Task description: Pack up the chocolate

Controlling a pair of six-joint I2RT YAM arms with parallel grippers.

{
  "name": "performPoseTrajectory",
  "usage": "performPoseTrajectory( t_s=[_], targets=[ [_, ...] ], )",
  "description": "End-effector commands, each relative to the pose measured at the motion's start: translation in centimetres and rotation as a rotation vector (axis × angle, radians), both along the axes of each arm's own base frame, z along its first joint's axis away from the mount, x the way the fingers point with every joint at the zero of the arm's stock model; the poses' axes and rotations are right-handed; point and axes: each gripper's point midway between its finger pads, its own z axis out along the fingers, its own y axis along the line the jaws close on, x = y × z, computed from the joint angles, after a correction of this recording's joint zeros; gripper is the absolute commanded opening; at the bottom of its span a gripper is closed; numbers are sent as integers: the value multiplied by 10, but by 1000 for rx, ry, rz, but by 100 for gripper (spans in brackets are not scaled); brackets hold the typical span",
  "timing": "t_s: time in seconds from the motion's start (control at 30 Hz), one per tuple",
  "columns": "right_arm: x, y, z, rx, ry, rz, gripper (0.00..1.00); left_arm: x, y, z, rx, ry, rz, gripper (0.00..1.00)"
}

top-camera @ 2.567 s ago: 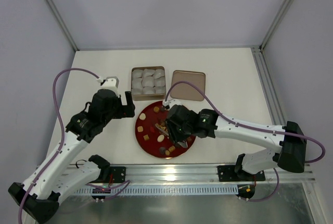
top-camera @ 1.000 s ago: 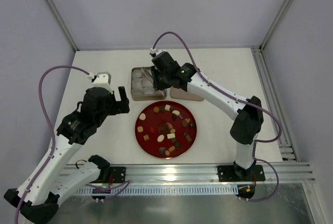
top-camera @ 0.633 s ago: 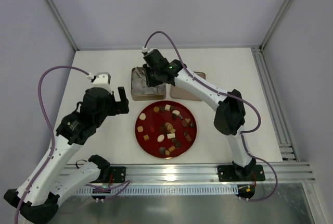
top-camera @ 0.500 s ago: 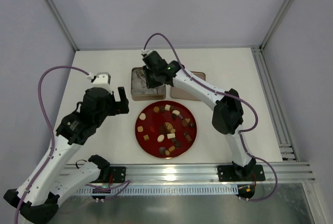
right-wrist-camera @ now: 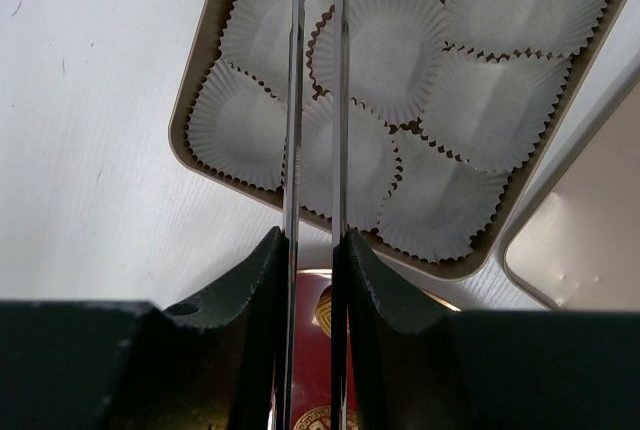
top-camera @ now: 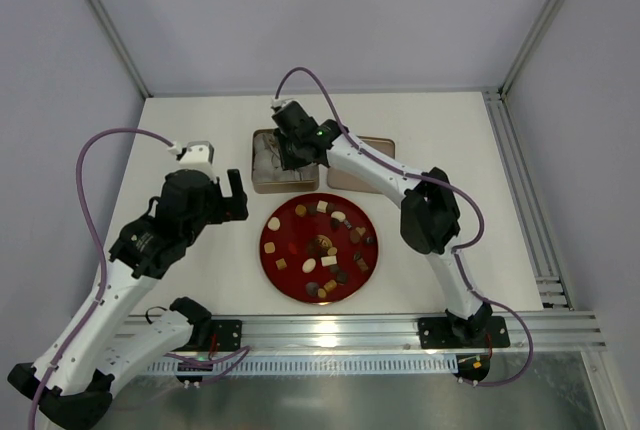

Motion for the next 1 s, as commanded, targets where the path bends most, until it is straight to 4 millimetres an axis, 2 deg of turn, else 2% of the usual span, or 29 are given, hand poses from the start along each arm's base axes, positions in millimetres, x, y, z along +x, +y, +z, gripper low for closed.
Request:
performPoseTrajectory(
  t_s=[0.0, 0.23, 0.4, 0.97],
  targets=[
    [19, 10, 27, 68, -81, -24, 19, 0, 3, 2, 8, -20, 7, 100],
    [21, 14, 29, 92, -85, -40, 19, 1, 3, -1, 11, -18, 6, 100],
    [22, 18, 42, 118, -109, -40, 22, 2, 2, -3, 8, -14, 5, 100],
    [25, 22, 28, 108, -84, -47, 28, 0, 3, -4, 15, -11, 4, 100]
  ],
)
